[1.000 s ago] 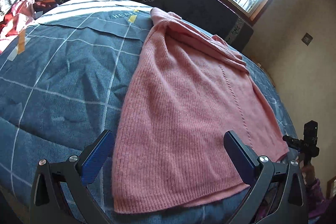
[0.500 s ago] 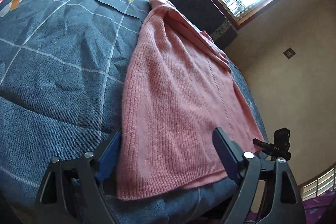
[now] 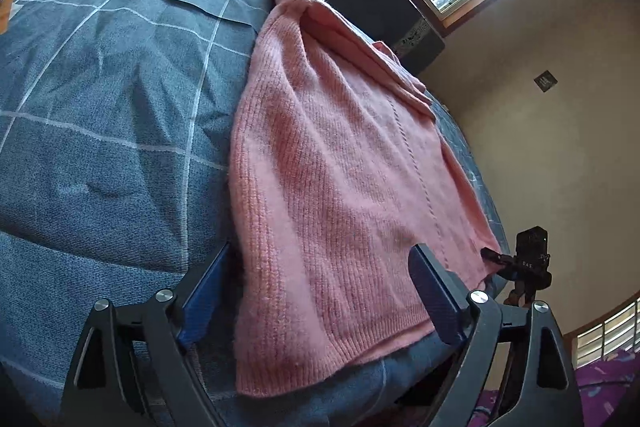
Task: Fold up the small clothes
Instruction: 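Bring both tools to the sweater hem and close the right tool on it, then close the left tool on the hem beside the right tool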
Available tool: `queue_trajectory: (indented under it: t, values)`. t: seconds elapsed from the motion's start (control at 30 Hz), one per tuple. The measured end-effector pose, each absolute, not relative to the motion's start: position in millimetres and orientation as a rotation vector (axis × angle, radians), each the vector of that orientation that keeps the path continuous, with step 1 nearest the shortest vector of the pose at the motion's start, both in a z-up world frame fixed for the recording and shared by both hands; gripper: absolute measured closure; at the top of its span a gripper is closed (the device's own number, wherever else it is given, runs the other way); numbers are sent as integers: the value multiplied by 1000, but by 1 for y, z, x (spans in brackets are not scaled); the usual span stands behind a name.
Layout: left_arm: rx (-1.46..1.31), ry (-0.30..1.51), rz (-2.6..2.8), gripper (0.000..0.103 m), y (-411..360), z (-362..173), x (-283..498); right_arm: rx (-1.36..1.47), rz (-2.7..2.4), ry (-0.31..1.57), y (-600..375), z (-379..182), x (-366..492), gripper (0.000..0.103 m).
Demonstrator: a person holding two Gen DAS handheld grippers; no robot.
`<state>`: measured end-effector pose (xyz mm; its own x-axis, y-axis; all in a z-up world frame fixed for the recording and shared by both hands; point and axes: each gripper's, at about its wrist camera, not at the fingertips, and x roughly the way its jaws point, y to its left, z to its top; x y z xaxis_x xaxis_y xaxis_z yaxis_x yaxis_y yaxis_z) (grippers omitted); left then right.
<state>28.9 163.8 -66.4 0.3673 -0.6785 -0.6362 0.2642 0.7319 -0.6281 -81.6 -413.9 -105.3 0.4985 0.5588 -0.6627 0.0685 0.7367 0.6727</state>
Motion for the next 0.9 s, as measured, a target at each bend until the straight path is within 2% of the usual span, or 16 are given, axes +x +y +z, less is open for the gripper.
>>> queue_trajectory:
  t: [0.07,0.13,0.17,0.2,0.23,0.27,0.47,0.63,0.9]
  values:
    - [-381,1002,-615,6,150,-64,26,719,316,1023,-413,-106,-81,86]
    - [-354,979,-595,7,142,-64,22,706,289,1029,-412,-106,-82,93]
    - [-370,975,-586,12,141,-65,20,696,280,1026,-411,-105,-81,93]
    - [-387,986,-585,23,141,-66,20,689,272,1023,-409,-104,-82,94]
    - [-398,1020,-579,67,139,-69,22,692,266,1019,-408,-103,-81,94]
    - [-398,1048,-543,95,139,-73,23,706,264,1014,-409,-104,-81,94]
    - [-521,1012,-547,95,156,-71,13,867,309,934,-420,-101,-94,94]
    - [-504,961,-557,95,164,-52,1,929,343,865,-424,-87,-109,95]
    - [-469,955,-543,95,168,-51,-23,899,330,822,-423,-72,-135,97]
